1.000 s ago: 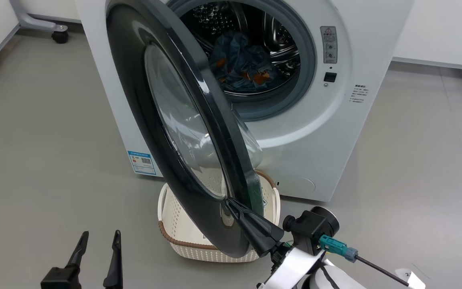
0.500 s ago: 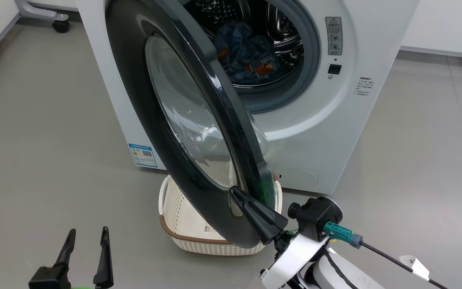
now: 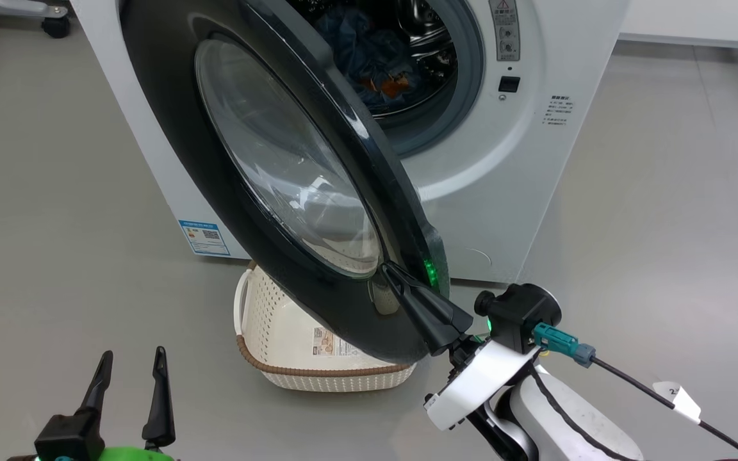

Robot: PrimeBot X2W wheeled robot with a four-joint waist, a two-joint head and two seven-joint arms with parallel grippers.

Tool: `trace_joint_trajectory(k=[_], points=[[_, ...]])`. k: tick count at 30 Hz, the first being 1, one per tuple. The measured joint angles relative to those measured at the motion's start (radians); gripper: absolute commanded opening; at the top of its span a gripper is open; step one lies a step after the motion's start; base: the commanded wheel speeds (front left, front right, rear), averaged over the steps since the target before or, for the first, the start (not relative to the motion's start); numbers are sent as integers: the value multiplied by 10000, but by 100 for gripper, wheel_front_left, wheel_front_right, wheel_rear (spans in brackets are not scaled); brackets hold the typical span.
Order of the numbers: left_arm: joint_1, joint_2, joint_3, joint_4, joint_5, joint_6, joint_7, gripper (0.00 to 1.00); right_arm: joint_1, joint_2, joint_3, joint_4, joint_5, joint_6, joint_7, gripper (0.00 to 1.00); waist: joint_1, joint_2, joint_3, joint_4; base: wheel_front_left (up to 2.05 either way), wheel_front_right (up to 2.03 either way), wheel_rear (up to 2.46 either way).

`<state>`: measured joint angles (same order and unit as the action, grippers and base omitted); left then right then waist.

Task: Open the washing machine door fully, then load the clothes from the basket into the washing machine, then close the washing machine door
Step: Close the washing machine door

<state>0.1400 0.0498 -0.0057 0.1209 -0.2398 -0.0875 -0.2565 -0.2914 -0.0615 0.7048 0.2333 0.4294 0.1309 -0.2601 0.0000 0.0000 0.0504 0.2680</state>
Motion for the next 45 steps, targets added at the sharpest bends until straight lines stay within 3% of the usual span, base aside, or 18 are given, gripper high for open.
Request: trace_joint_trajectory(k=[20, 45], points=[[-891, -44, -21, -79, -182, -98, 0, 100, -1241, -12, -1070, -42, -493, -100, 0, 0, 0, 0, 1553, -511, 0, 0, 0], [-1836, -84, -265, -67, -805, -100, 0, 100, -3369, -35, -2313, 96, -1528, -94, 0, 0, 1, 0, 3279, -161, 0, 0, 0]])
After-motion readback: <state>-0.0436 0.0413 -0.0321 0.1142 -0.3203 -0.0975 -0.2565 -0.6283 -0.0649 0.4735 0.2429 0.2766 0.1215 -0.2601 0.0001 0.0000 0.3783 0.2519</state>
